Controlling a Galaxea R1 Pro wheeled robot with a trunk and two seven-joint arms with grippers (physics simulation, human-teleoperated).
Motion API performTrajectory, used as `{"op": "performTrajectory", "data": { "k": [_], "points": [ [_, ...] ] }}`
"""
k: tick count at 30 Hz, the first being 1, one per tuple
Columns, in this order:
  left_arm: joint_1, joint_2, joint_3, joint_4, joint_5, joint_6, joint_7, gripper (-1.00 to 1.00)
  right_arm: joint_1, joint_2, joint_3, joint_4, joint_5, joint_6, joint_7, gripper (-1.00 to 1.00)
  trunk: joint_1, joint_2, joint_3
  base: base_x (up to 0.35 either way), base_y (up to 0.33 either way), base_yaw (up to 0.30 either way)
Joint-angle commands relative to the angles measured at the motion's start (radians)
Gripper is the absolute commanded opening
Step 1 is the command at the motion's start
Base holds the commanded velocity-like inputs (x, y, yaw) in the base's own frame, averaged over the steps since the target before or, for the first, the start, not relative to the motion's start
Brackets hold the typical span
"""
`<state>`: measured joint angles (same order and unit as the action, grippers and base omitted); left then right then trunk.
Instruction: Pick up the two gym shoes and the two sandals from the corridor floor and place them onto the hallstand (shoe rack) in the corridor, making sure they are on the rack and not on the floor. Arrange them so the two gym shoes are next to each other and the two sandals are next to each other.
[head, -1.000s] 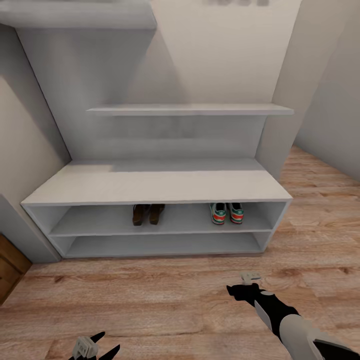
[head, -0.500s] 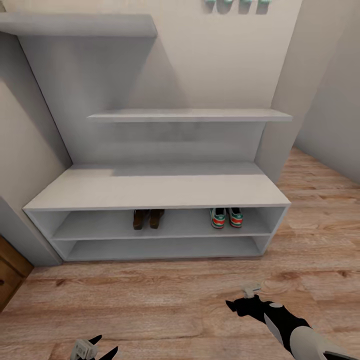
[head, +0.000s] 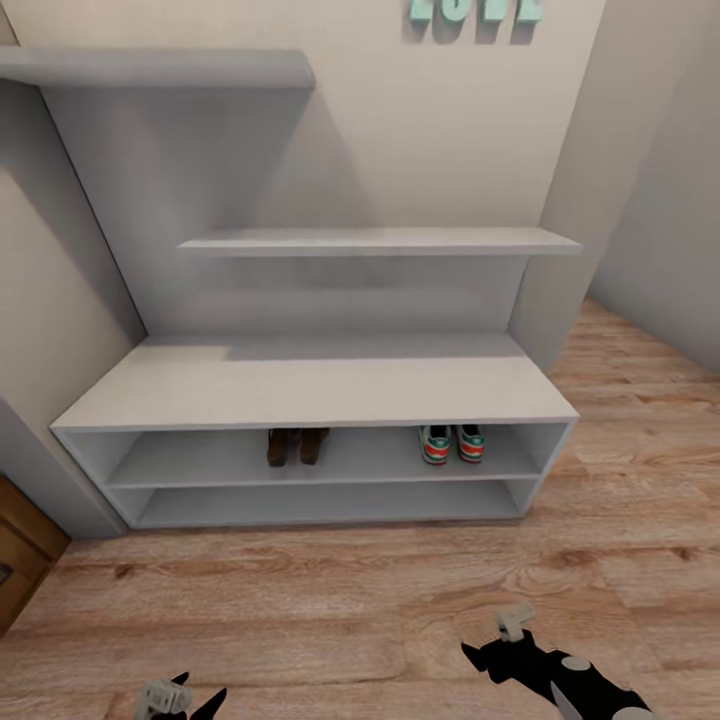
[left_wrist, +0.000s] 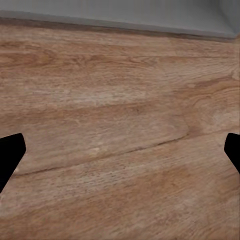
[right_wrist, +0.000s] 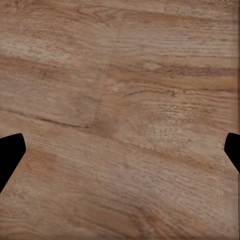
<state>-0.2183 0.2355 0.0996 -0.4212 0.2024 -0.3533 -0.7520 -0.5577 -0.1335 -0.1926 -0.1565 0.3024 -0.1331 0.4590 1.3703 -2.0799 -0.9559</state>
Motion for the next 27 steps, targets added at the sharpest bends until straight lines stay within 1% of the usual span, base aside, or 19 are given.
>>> {"op": "performTrajectory", "data": {
  "k": [1, 6, 10, 11, 12, 17, 23, 24, 27],
  "points": [
    [-0.001, -0.001, 0.002, 0.002, 0.005, 0.001, 0.004, 1.00, 0.007, -0.002, -0.009, 0.000, 0.010, -0.016, 0.004, 1.00, -0.004, 0.007, 0.002, 0.000, 0.000, 0.000],
    [0.000, -0.006, 0.001, 0.005, 0.003, 0.000, 0.056, 1.00, 0.029, -0.007, -0.010, 0.001, 0.011, -0.069, 0.003, 1.00, -0.023, 0.042, 0.018, 0.000, 0.000, 0.000],
    [0.000, -0.011, 0.000, 0.021, 0.003, -0.001, 0.091, 1.00, 0.036, -0.008, -0.010, 0.002, 0.011, -0.089, 0.001, 1.00, -0.039, 0.070, 0.031, 0.000, 0.000, 0.000],
    [0.000, -0.016, 0.001, 0.038, 0.006, -0.003, 0.112, 1.00, 0.041, -0.009, -0.010, 0.002, 0.011, -0.096, -0.003, 1.00, -0.042, 0.077, 0.034, 0.000, 0.000, 0.000],
    [0.000, -0.017, 0.001, 0.043, 0.007, -0.004, 0.118, 1.00, 0.043, -0.009, -0.010, 0.003, 0.011, -0.097, -0.003, 1.00, -0.046, 0.084, 0.037, 0.000, 0.000, 0.000],
    [0.000, -0.019, 0.002, 0.061, 0.010, -0.006, 0.136, 1.00, 0.062, -0.007, -0.010, 0.003, 0.011, -0.101, -0.005, 1.00, -0.065, 0.119, 0.053, 0.000, 0.000, 0.000],
    [0.001, -0.019, 0.004, 0.067, 0.012, -0.007, 0.144, 1.00, 0.078, -0.001, -0.010, 0.003, 0.011, -0.104, -0.006, 1.00, -0.088, 0.161, 0.071, 0.000, 0.000, 0.000],
    [0.000, -0.018, 0.004, 0.070, 0.012, -0.007, 0.145, 1.00, 0.088, 0.004, -0.010, 0.010, 0.011, -0.104, -0.008, 1.00, -0.092, 0.168, 0.075, 0.000, 0.000, 0.000],
    [0.000, -0.018, 0.004, 0.071, 0.013, -0.006, 0.146, 1.00, 0.095, 0.006, -0.010, 0.026, 0.011, -0.107, -0.009, 1.00, -0.104, 0.189, 0.084, 0.000, 0.000, 0.000]
  ]
}}
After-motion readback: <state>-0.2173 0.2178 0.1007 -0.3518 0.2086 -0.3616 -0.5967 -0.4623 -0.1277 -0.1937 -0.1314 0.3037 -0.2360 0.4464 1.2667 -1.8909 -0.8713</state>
